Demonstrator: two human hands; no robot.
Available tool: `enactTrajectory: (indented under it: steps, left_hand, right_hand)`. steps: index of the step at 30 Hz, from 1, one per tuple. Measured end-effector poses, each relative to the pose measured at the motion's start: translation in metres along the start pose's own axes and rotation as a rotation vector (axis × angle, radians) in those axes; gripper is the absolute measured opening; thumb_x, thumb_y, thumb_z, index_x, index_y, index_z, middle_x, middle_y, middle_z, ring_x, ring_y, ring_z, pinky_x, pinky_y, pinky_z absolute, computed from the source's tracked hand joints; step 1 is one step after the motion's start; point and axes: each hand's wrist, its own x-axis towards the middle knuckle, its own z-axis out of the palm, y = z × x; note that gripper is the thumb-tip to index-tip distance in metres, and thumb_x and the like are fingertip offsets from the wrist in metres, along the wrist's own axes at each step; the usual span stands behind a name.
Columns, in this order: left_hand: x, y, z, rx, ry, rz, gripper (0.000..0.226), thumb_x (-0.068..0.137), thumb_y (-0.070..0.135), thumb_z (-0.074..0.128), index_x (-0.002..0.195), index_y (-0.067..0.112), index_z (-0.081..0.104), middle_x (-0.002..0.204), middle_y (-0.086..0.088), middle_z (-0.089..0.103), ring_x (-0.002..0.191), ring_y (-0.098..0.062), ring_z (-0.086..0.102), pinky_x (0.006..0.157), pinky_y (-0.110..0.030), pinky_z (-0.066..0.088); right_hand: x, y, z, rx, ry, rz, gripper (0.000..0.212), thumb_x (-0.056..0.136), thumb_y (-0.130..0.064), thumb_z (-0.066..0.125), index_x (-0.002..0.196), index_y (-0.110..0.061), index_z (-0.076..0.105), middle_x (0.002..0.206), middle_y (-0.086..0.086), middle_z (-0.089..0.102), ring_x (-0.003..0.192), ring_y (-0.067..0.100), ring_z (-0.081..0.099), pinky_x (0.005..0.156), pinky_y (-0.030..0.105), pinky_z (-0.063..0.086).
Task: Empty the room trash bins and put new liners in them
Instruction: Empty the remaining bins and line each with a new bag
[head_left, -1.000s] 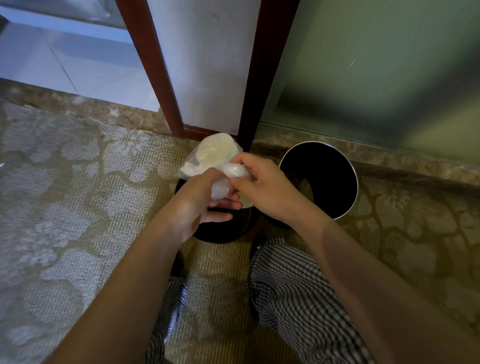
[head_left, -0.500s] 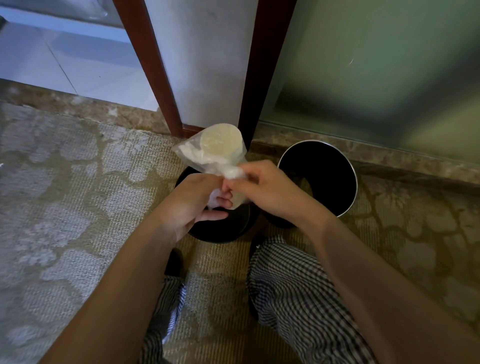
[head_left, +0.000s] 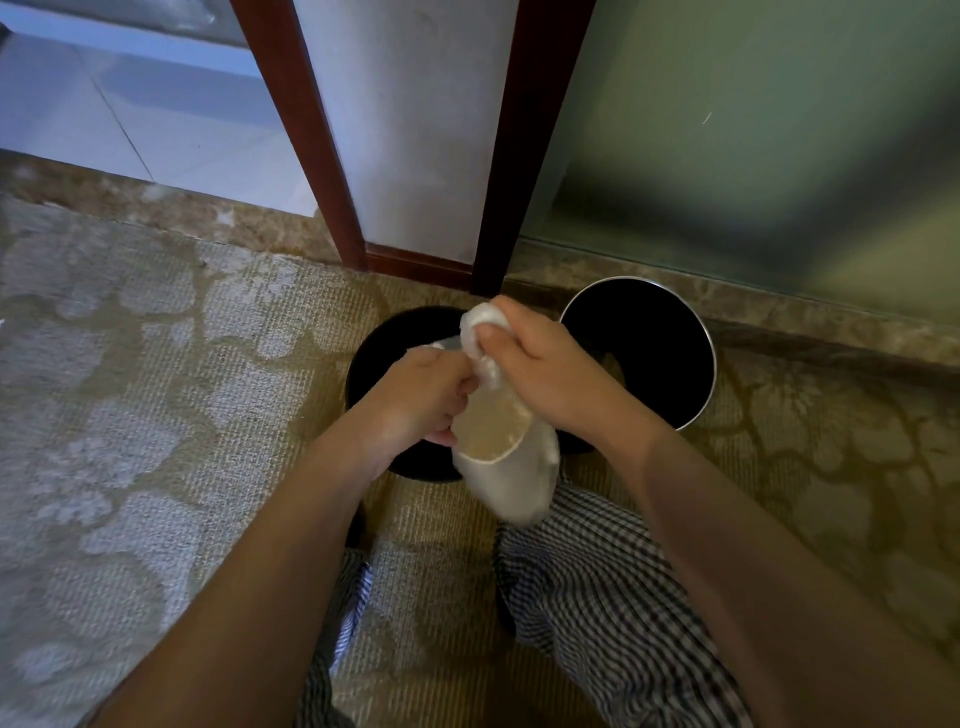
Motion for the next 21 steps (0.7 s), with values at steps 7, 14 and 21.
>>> enactTrajectory:
  steps: [7,14,21]
  left_hand:
    - [-0.001,-0.004,-0.009,0.080,0.014,0.157,0.033,0.101,0.023,0.039,0.070,0.014,0.048,0.038,0.017,0.039,0.035,0.001,0.040,0.051,-0.020,0.037]
    - [0.001,-0.011,-0.030,0.057,0.102,0.182,0.030,0.099,0.017,0.041,0.071,0.015,0.047,0.041,0.015,0.033,0.037,0.000,0.031,0.046,-0.017,0.039]
    - [-0.001,-0.020,-0.032,0.049,0.210,0.229,0.030,0.099,0.020,0.043,0.070,0.016,0.050,0.048,0.012,0.040,0.039,-0.001,0.038,0.051,-0.020,0.041]
  right_hand:
    - [-0.003,-0.003,-0.010,0.132,-0.136,0.078,0.022,0.092,-0.033,0.058,0.099,-0.013,0.059,0.076,-0.006,0.059,0.065,0.000,0.056,0.063,0.018,0.046]
    - [-0.011,0.002,-0.037,-0.004,-0.248,0.083,0.018,0.090,-0.024,0.063,0.086,-0.008,0.070,0.065,0.002,0.053,0.058,0.004,0.047,0.057,0.013,0.036]
    - [-0.021,0.000,-0.054,-0.105,-0.198,0.084,0.019,0.093,-0.026,0.059,0.078,-0.023,0.070,0.062,-0.007,0.056,0.056,-0.003,0.047,0.055,0.007,0.037]
